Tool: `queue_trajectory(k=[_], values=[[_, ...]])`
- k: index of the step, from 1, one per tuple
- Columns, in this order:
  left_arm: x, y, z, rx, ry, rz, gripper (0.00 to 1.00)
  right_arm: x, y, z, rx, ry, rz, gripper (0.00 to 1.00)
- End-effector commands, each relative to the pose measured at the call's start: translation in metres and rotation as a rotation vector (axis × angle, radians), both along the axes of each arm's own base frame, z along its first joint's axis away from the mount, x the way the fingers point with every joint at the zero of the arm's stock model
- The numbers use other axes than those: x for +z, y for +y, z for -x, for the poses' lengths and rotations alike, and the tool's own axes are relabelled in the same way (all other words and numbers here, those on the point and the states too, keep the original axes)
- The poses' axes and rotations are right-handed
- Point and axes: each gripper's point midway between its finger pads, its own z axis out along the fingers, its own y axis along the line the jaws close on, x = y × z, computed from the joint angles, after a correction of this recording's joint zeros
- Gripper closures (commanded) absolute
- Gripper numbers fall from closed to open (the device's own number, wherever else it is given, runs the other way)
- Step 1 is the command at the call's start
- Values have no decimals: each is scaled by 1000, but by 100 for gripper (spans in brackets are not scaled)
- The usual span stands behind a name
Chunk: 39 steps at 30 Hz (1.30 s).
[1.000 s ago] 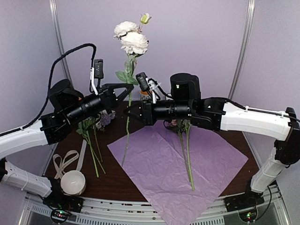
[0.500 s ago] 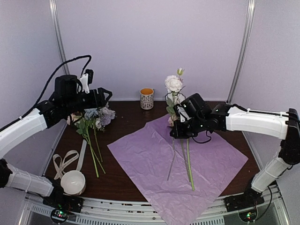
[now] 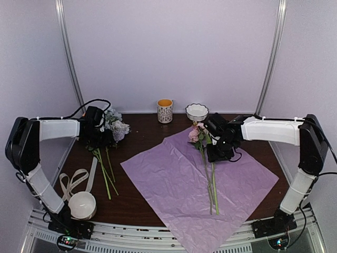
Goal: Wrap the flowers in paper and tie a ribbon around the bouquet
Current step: Place the fake flower on the flattened wrapping paper, then pick up the fake flower from the corner of the board, then pass from the left arm to the right
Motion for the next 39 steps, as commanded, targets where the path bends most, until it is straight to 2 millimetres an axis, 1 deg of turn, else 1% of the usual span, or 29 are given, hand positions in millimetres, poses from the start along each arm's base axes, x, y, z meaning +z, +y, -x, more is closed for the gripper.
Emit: queue_trajectory(k=[1, 2, 4, 6, 9, 11, 13, 14, 15, 16, 18, 21, 24, 25, 26, 28, 30, 32, 33, 34, 36, 38, 39], values=[[2, 17, -18, 50, -1, -45, 41, 46, -15, -11, -2, -111, 54, 56], [-6, 21, -17, 60, 20, -58, 41, 50, -16, -12, 1, -120, 55, 55], [-16, 21, -15, 59, 45, -60, 42, 56, -15, -13, 14, -130, 54, 55], [-29, 20, -13, 60, 72, -60, 46, 60, -12, -15, 29, -135, 50, 54], [-42, 17, -14, 56, 95, -50, 57, 63, -7, -18, 51, -135, 45, 54], [-44, 14, -18, 47, 98, -41, 65, 64, -4, -20, 60, -135, 43, 54], [-42, 15, -22, 48, 92, -46, 75, 66, -2, -21, 67, -137, 36, 54], [-39, 15, -23, 49, 84, -48, 83, 67, 0, -22, 73, -139, 32, 54], [-35, 16, -24, 55, 72, -51, 97, 70, 1, -22, 79, -145, 23, 54], [-29, 17, -24, 60, 58, -48, 100, 72, 3, -23, 83, -150, 16, 54], [-13, 19, -22, 77, 12, -41, 100, 78, 5, -24, 92, -167, -3, 54], [24, 25, -20, 112, -90, -25, 100, 92, 14, -25, 122, -199, -56, 54], [69, 32, -13, 152, -219, -5, 100, 110, 31, -23, 185, -240, -135, 54], [88, 31, -12, 150, -288, 9, 100, 117, 39, -21, 218, -258, -165, 54], [116, 26, -8, 127, -380, 33, 100, 127, 47, -19, 261, -286, -194, 54], [161, 3, 1, 30, -543, 68, 100, 149, 69, -10, 357, -340, -275, 53], [214, -32, 17, -119, -727, 114, 100, 176, 95, 3, 461, -394, -401, 52], [263, -73, 44, -318, -909, 181, 100, 219, 121, 16, 558, -492, -578, 50], [284, -99, 64, -448, -992, 229, 100, 237, 131, 23, 596, -528, -654, 49], [301, -117, 83, -548, -1058, 281, 100, 257, 139, 29, 625, -571, -729, 48], [326, -147, 114, -704, -1137, 381, 100, 293, 154, 40, 677, -644, -863, 47], [338, -170, 138, -835, -1163, 461, 100, 323, 163, 48, 701, -707, -954, 45], [341, -180, 146, -883, -1162, 487, 100, 334, 168, 51, 711, -732, -986, 44]])
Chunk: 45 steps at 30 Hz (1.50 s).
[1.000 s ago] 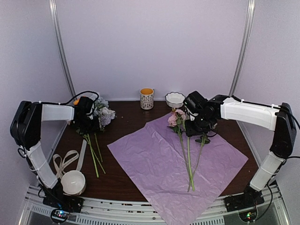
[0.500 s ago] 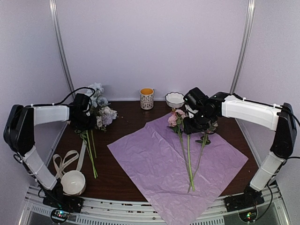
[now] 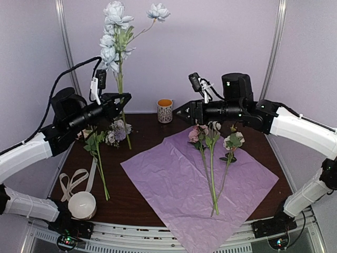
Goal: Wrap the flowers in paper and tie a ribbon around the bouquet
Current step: Pass from the left arm to the right, then place the fake flower on the flattened wrapping paper.
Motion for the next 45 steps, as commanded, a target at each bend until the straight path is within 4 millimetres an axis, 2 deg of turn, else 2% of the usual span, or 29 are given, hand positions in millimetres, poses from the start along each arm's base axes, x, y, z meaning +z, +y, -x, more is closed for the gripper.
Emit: queue_trajectory(k=[1, 3, 7, 12, 16, 17, 18, 21, 22, 23, 24, 25, 27, 28, 30, 31, 33, 36, 38, 40, 45], values=[[48, -47, 54, -325, -232, 52, 100, 92, 30, 24, 152, -167, -306, 43], [47, -62, 67, -401, -240, 58, 100, 110, 37, 28, 159, -199, -359, 38], [35, -89, 82, -516, -213, 36, 100, 126, 57, 32, 177, -225, -376, 29], [24, -105, 93, -567, -202, 7, 100, 120, 66, 19, 125, -201, -347, 26], [20, -111, 99, -601, -203, -10, 100, 111, 74, 12, 118, -170, -324, 29], [18, -111, 99, -602, -198, -12, 100, 110, 75, 13, 124, -166, -325, 37], [17, -112, 98, -602, -191, -15, 100, 110, 76, 14, 131, -163, -328, 50], [10, -115, 95, -602, -151, -20, 100, 109, 71, 13, 113, -160, -327, 97], [7, -115, 92, -593, -133, -19, 95, 107, 68, 11, 91, -159, -315, 100], [4, -115, 88, -575, -112, -22, 66, 105, 62, 8, 69, -159, -299, 100], [-1, -114, 82, -544, -91, -30, 48, 102, 56, 3, 38, -155, -281, 100], [-6, -112, 75, -507, -68, -42, 36, 95, 48, -4, -3, -139, -250, 100], [-16, -105, 58, -419, -14, -75, 25, 79, 23, -24, -113, -94, -176, 100], [-22, -99, 47, -368, 29, -93, 24, 64, 11, -31, -151, -51, -130, 100], [-42, -81, 19, -249, 143, -138, 24, 23, -14, -42, -223, 67, -12, 100], [-57, -66, 0, -167, 211, -168, 24, 2, -27, -45, -265, 123, 46, 100], [-93, -32, -29, 1, 371, -224, 26, -40, -53, -50, -347, 215, 146, 100], [-141, 33, -63, 246, 582, -233, 30, -100, -88, -50, -453, 333, 279, 100], [-168, 72, -75, 360, 687, -210, 32, -134, -107, -49, -504, 414, 327, 100], [-196, 107, -79, 478, 764, -203, 32, -160, -121, -51, -550, 458, 343, 100], [-240, 160, -84, 667, 841, -195, 32, -216, -151, -61, -664, 519, 458, 98]])
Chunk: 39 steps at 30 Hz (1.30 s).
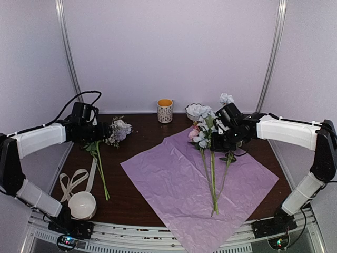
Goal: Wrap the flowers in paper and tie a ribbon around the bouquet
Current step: Place the fake flower on the flattened wrapping paper, then pick up the fake flower from the corner of the board.
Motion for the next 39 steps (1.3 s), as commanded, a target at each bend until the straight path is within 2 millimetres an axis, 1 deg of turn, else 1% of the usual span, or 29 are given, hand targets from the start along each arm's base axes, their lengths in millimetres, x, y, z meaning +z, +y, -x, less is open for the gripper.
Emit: queue_trajectory(k=[1, 3, 5, 7, 8, 9, 12, 13, 14, 17, 19, 21, 23, 24, 25, 26, 28, 29, 30, 33, 36, 39], values=[[-34, 40, -3, 169, 79, -27, 33, -33, -28, -14, -116, 33, 109, 91], [-37, 49, -13, 185, 77, -39, 38, -42, -31, -16, -126, 45, 140, 78], [-33, 52, -27, 175, 60, -50, 41, -45, -34, -17, -134, 43, 157, 66], [-29, 46, -45, 128, 49, -38, 40, -42, -37, -19, -142, 28, 167, 62], [-28, 40, -55, 90, 45, -42, 38, -40, -38, -19, -144, 20, 172, 60], [-22, 34, -68, 56, 29, -44, 35, -36, -39, -20, -144, 12, 175, 59], [-33, 30, -92, 4, 48, -71, 31, -28, -40, -20, -139, -6, 179, 57], [-38, 30, -100, -1, 60, -77, 30, -25, -40, -20, -138, -11, 179, 57], [-51, 30, -106, -4, 91, -83, 29, -23, -41, -19, -138, -15, 179, 57], [-73, 31, -122, -3, 160, -98, 28, -17, -43, -18, -137, -26, 176, 57], [-87, 23, -130, -31, 197, -76, 28, -13, -43, -18, -135, -36, 174, 57], [-97, 14, -136, -58, 222, -44, 27, -8, -44, -18, -136, -43, 176, 56], [-108, 12, -139, -59, 247, -33, 27, -6, -45, -18, -135, -48, 177, 56], [-111, 13, -140, -56, 255, -35, 30, -4, -44, -18, -133, -52, 176, 56], [-113, 13, -140, -53, 259, -37, 38, -2, -44, -18, -130, -55, 174, 56], [-114, 13, -140, -54, 261, -36, 51, -1, -44, -18, -127, -60, 174, 56], [-107, 8, -141, -73, 237, -14, 79, 3, -44, -18, -119, -68, 174, 56], [-101, 3, -143, -90, 212, 7, 97, 6, -44, -18, -115, -74, 176, 56], [-92, -3, -144, -113, 183, 33, 100, 8, -44, -18, -108, -80, 175, 56], [-51, -22, -144, -181, 78, 85, 100, 20, -39, -17, -69, -110, 151, 55], [-1, -39, -135, -239, -40, 90, 100, 36, -32, -16, -23, -159, 121, 54], [58, -53, -115, -295, -165, 96, 100, 59, -23, -13, 29, -227, 79, 53]])
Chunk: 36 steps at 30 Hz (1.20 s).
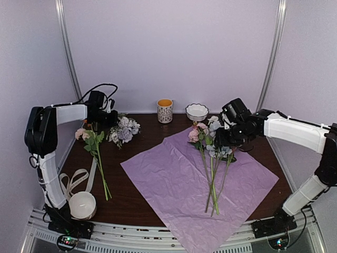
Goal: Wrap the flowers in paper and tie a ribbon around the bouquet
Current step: Pick up the fake flower from the corner of the board, then pass from the left arm to the right
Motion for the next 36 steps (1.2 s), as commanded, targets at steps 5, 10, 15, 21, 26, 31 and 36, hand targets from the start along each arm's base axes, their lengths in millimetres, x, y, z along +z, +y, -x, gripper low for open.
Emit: queue_trajectory(k=[5, 10, 15, 21, 26, 31, 36], values=[[199, -73, 78, -387, -575, -3, 100, 99, 31, 10, 219, -261, -169, 52], [236, -113, 176, -797, -716, 94, 100, 168, 43, 31, 394, -461, -251, 47], [234, -120, 237, -1006, -822, -43, 100, 228, 47, 54, 510, -623, -308, 42], [236, -128, 290, -1183, -873, -33, 100, 262, 65, 69, 623, -929, -174, 42], [235, -131, 300, -1188, -771, 70, 100, 214, 96, 76, 940, -1302, 659, 17], [229, -136, 313, -1220, -716, 123, 100, 217, 127, 65, 967, -1553, 1032, 7], [222, -139, 328, -1278, -664, 169, 100, 232, 163, 43, 957, -1646, 1204, 7]])
